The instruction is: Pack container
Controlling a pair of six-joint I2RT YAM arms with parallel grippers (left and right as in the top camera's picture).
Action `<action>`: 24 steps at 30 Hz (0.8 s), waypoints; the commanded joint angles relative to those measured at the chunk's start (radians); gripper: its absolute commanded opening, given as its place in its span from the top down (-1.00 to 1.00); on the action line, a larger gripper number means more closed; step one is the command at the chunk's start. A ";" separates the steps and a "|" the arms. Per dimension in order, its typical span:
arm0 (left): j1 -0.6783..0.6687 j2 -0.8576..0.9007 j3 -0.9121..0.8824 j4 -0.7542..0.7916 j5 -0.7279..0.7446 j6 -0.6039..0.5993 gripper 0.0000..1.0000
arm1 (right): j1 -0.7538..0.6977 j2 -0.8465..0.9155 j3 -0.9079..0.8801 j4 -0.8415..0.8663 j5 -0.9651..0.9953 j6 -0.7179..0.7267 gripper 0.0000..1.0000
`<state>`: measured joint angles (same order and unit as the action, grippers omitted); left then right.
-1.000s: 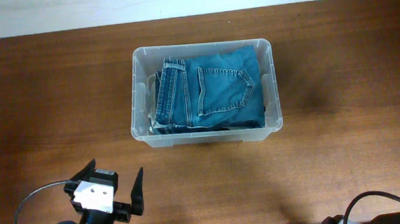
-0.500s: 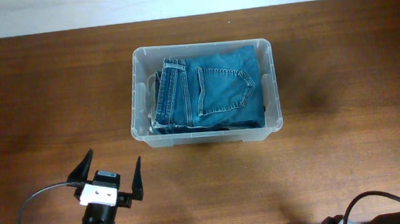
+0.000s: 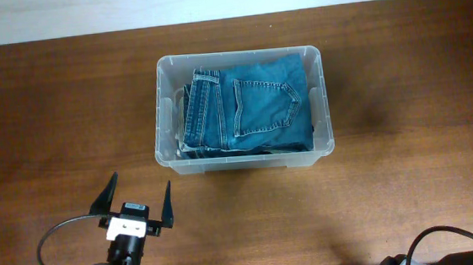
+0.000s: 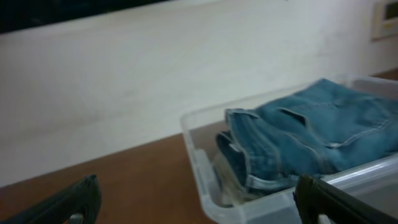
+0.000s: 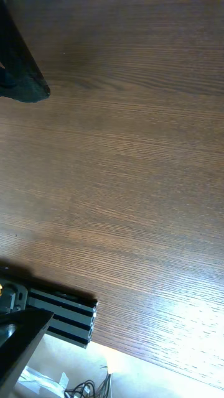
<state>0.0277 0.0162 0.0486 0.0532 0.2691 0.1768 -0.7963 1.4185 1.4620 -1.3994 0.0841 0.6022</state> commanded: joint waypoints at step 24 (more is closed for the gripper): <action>0.011 -0.011 -0.040 -0.134 -0.248 0.012 -0.99 | -0.003 -0.001 -0.001 0.000 0.005 0.009 -0.97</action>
<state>0.0326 0.0147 0.0109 -0.0719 0.0360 0.1768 -0.7963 1.4185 1.4620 -1.3994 0.0841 0.6018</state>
